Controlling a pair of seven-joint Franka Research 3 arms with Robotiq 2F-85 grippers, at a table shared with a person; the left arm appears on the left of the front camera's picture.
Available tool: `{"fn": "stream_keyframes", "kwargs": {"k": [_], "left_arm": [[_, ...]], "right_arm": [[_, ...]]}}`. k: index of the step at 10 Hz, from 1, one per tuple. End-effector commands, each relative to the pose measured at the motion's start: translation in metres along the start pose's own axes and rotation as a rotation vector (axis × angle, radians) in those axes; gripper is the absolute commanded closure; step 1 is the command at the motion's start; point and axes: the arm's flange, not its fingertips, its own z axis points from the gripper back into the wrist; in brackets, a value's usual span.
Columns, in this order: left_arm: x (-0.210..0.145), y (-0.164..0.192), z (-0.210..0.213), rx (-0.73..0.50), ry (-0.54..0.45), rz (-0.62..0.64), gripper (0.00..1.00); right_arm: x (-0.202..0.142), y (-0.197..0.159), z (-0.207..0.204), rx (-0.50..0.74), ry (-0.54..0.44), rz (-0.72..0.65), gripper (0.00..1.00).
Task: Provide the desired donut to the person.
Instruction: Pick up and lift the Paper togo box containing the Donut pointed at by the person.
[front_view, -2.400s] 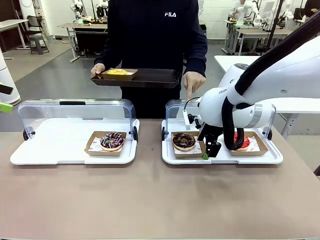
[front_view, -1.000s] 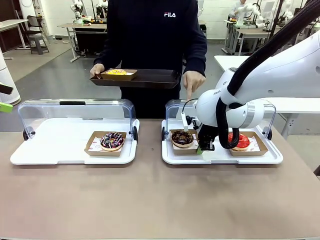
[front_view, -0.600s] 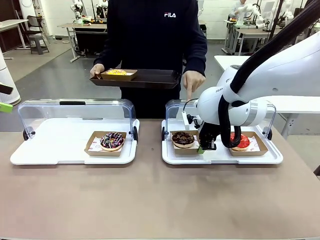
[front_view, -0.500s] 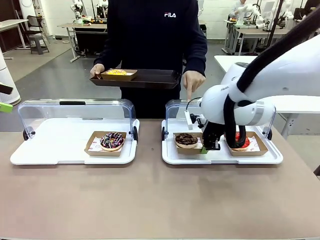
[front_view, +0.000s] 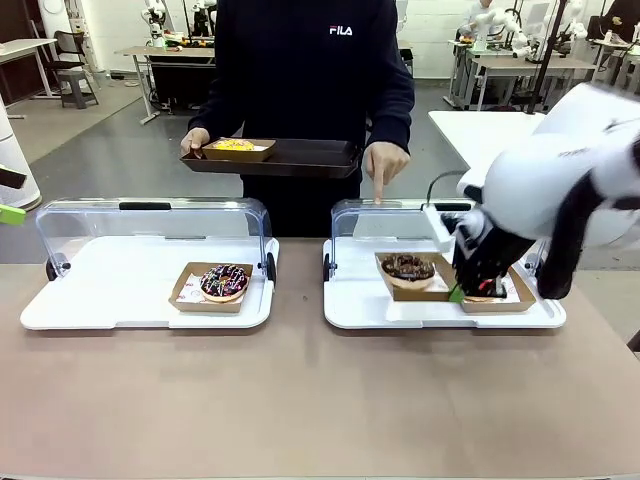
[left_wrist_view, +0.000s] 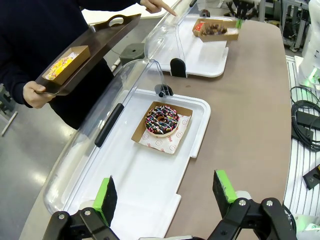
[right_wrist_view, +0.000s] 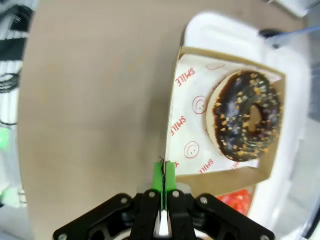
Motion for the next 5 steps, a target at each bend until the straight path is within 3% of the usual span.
{"fn": "stream_keyframes", "kwargs": {"k": [1, 5], "left_arm": [[0.000, 0.000, 0.000, 0.005, -0.017, 0.004, 0.00], [0.000, 0.000, 0.000, 0.005, -0.017, 0.004, 0.00]], "right_arm": [[0.002, 0.064, 0.039, -0.061, -0.054, 0.111, 1.00], [0.041, 0.046, 0.119, -0.085, -0.075, 0.147, 1.00]]}}
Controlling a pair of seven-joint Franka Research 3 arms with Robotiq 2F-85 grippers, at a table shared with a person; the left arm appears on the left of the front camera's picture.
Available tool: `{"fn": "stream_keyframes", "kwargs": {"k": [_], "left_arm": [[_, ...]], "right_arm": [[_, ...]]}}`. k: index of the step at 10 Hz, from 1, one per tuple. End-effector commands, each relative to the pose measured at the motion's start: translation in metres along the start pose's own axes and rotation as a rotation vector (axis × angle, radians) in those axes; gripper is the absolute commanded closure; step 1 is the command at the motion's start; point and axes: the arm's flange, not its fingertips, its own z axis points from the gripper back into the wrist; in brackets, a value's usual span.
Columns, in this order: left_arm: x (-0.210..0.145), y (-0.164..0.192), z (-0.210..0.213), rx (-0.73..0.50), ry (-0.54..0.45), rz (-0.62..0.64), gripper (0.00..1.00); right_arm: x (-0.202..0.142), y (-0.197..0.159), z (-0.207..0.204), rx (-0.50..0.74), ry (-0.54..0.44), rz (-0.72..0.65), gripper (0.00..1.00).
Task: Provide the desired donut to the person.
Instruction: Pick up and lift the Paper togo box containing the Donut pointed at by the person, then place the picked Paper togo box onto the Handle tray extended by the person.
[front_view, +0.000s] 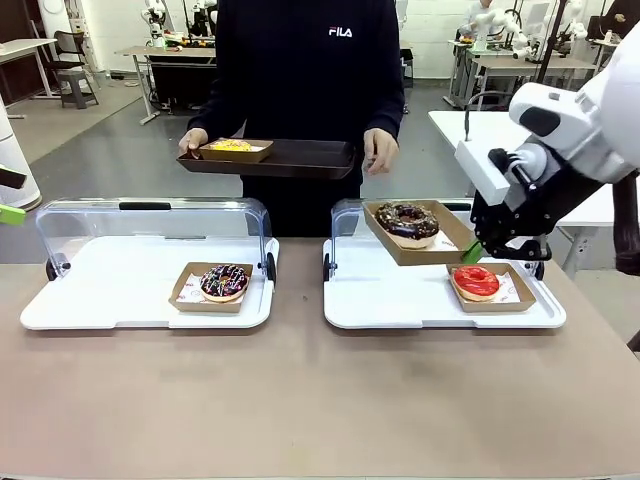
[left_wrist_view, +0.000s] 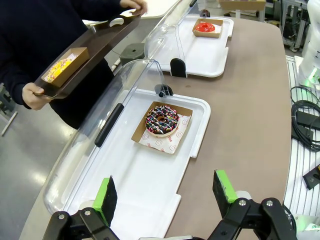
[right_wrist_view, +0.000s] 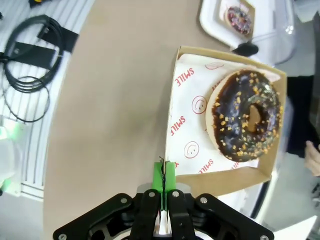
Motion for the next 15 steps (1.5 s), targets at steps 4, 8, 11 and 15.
{"fn": "stream_keyframes", "kwargs": {"k": [4, 8, 11, 15], "left_arm": [[0.000, 0.000, 0.000, 0.004, -0.017, 0.005, 0.00], [0.000, 0.000, 0.000, 0.004, -0.017, 0.005, 0.00], [0.000, 0.000, 0.000, 0.004, -0.017, 0.005, 0.00], [0.000, 0.000, 0.000, 0.004, -0.017, 0.005, 0.00]], "right_arm": [[0.008, -0.011, 0.010, 0.000, -0.003, -0.018, 1.00], [0.008, -0.011, 0.010, 0.000, -0.003, -0.018, 1.00], [0.008, -0.011, 0.010, 0.000, -0.003, -0.018, 1.00], [0.008, -0.011, 0.010, 0.000, -0.003, -0.018, 1.00]]}}
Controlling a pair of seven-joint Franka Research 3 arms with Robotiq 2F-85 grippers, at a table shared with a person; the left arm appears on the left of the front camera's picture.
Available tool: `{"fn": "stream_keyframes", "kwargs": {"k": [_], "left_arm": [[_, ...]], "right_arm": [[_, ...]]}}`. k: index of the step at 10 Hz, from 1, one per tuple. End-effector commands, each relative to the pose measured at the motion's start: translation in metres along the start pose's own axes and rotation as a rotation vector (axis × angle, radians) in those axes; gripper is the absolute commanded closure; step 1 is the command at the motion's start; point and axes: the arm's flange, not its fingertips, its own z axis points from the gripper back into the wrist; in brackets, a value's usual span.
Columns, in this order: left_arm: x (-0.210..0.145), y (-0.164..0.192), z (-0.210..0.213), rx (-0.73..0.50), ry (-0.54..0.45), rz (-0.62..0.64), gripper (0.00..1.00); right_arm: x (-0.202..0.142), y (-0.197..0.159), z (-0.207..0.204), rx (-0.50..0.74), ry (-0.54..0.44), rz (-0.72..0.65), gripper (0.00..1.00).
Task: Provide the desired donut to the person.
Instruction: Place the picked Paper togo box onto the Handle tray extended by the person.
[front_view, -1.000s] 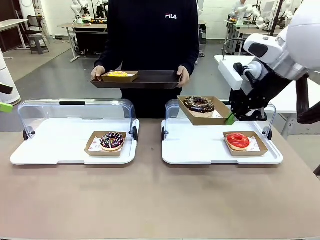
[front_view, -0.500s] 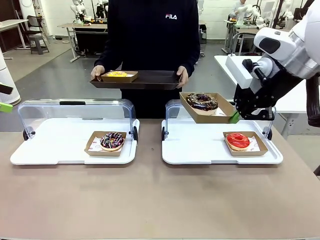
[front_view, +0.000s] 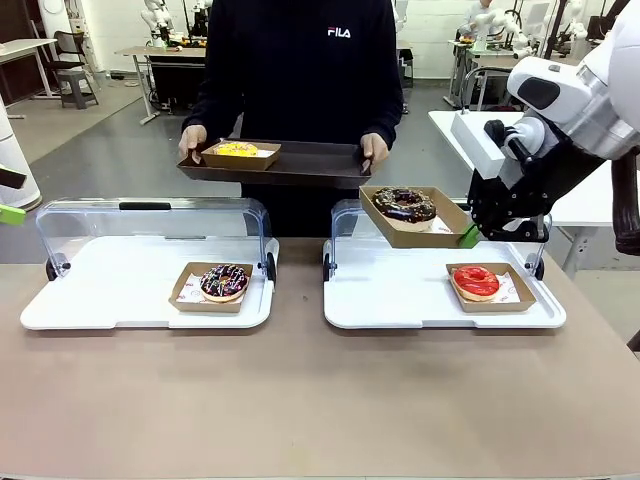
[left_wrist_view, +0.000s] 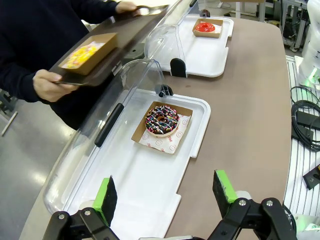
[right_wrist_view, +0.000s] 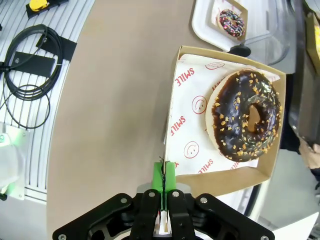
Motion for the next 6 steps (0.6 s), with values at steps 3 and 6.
{"fn": "stream_keyframes", "kwargs": {"k": [3, 6], "left_arm": [[0.0003, -0.0001, -0.0002, 0.004, -0.017, 0.005, 0.00], [0.0003, -0.0001, -0.0002, 0.004, -0.017, 0.005, 0.00]], "right_arm": [[-0.0022, 0.0025, -0.0037, 0.002, 0.000, 0.015, 1.00], [-0.0022, 0.0025, -0.0037, 0.002, 0.000, 0.015, 1.00]]}}
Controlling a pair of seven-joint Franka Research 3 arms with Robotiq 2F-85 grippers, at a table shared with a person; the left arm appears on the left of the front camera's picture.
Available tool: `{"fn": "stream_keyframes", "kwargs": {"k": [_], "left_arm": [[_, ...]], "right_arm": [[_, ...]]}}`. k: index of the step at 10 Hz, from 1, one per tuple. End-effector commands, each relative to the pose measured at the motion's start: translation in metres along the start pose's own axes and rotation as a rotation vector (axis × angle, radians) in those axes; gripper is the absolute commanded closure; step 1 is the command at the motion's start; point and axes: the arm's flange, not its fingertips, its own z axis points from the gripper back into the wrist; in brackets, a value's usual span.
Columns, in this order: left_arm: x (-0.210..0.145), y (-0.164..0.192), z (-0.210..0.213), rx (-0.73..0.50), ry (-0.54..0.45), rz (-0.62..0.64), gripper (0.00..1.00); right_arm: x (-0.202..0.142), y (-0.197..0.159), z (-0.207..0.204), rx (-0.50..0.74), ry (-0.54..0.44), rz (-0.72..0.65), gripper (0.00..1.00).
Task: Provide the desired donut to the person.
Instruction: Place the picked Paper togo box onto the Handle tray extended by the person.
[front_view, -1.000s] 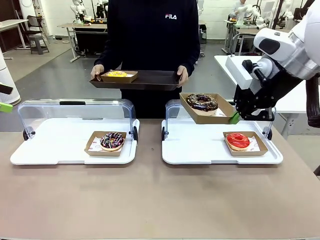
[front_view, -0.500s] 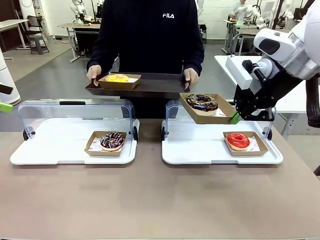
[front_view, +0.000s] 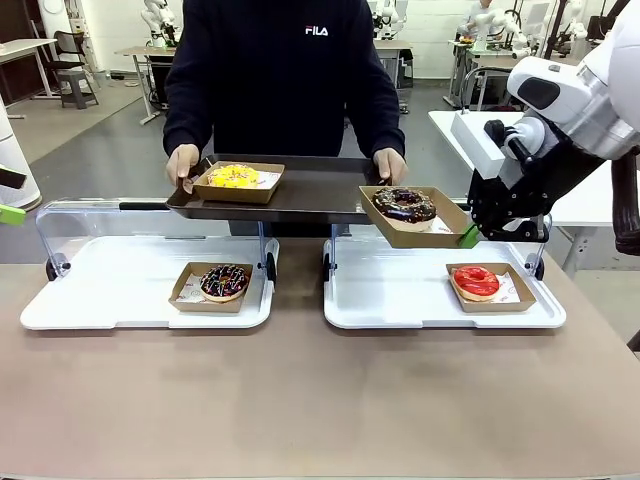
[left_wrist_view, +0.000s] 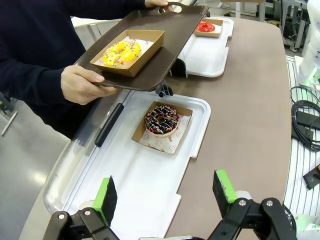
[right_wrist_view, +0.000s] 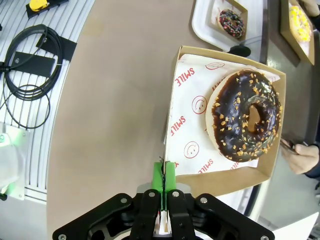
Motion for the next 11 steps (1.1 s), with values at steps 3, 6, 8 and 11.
{"fn": "stream_keyframes", "kwargs": {"k": [3, 6, 8, 11], "left_arm": [[0.000, 0.000, 0.000, 0.004, -0.017, 0.005, 0.00], [0.000, 0.000, 0.000, 0.004, -0.017, 0.005, 0.00], [0.000, 0.000, 0.000, 0.004, -0.017, 0.005, 0.00], [0.000, 0.000, 0.000, 0.004, -0.017, 0.005, 0.00]], "right_arm": [[-0.002, 0.002, -0.004, 0.002, 0.000, 0.015, 1.00], [-0.002, 0.002, -0.004, 0.002, 0.000, 0.015, 1.00], [-0.002, 0.002, -0.004, 0.002, 0.000, 0.015, 1.00], [0.055, -0.056, 0.008, 0.046, -0.010, -0.029, 0.98]]}}
